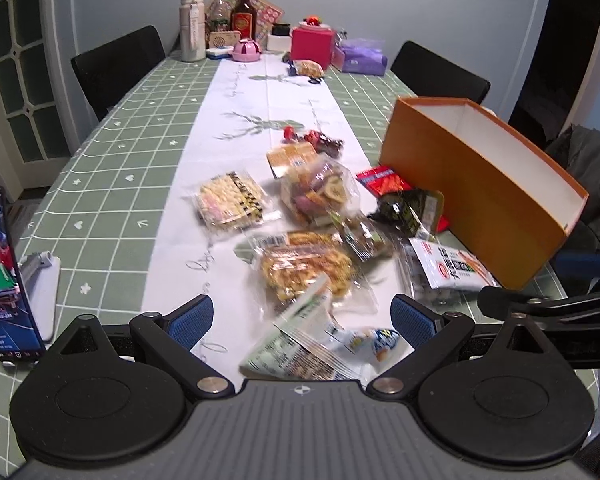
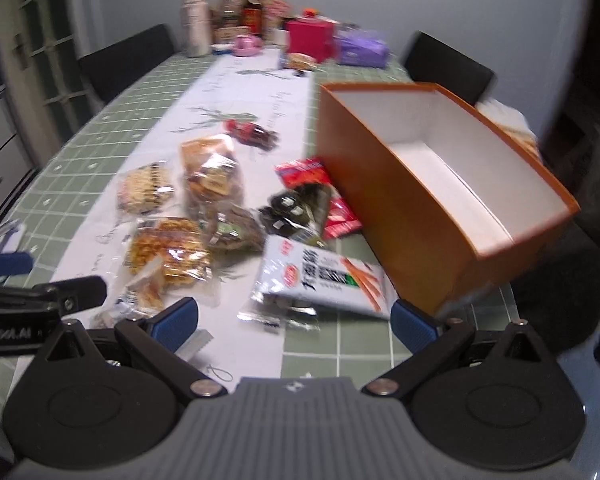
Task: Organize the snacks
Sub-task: 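Grasp the white chip bag with the left tool while the right tool grasps the white spicy-strip bag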
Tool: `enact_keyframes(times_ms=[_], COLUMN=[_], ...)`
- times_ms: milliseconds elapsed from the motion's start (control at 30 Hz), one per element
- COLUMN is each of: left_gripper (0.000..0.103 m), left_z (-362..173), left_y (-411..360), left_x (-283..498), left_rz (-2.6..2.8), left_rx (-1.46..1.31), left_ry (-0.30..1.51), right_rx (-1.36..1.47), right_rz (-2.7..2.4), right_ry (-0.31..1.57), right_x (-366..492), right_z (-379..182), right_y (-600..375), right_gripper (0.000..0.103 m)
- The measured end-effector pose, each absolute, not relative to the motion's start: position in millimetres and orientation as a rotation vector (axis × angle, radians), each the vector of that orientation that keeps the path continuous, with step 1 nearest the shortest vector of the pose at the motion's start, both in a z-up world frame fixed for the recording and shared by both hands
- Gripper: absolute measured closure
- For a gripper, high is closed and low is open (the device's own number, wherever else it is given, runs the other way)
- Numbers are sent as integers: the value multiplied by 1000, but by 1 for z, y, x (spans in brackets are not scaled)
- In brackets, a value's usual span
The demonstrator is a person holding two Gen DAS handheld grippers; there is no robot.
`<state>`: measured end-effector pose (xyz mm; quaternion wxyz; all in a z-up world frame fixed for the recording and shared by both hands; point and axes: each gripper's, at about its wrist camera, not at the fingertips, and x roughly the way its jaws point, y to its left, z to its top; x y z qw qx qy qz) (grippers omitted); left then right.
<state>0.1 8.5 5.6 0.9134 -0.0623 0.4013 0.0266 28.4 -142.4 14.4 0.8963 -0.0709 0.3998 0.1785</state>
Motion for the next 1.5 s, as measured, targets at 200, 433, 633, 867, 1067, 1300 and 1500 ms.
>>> enact_keyframes(times_ms=[200, 433, 633, 867, 1067, 1300, 1500], left_gripper=[0, 0, 0, 0, 0, 0, 0], left_z=[1, -6, -16, -36, -52, -64, -75], left_y=[28, 29, 17, -10, -18, -8, -18], left_x=[0, 3, 14, 25, 32, 39, 42], left_rz=[63, 4, -131, -378, -495, -487, -431], left_rx=[-166, -144, -48, 229, 377, 233, 286], left_ry=[826, 860, 968, 1017, 1027, 1075, 1067], right_rx=[-216, -256, -252, -414, -592, -657, -827], right_rz=[617, 664, 741, 838, 873, 845, 839], right_ry=[846, 914, 963, 982, 986, 983, 948], right_x=[60, 101, 127, 121, 109, 109, 103], right_z=[11, -11, -27, -41, -53, -58, -68], right_y=[-146, -142, -141, -145, -150, -154, -145], right_gripper=[3, 3, 3, 4, 20, 20, 33])
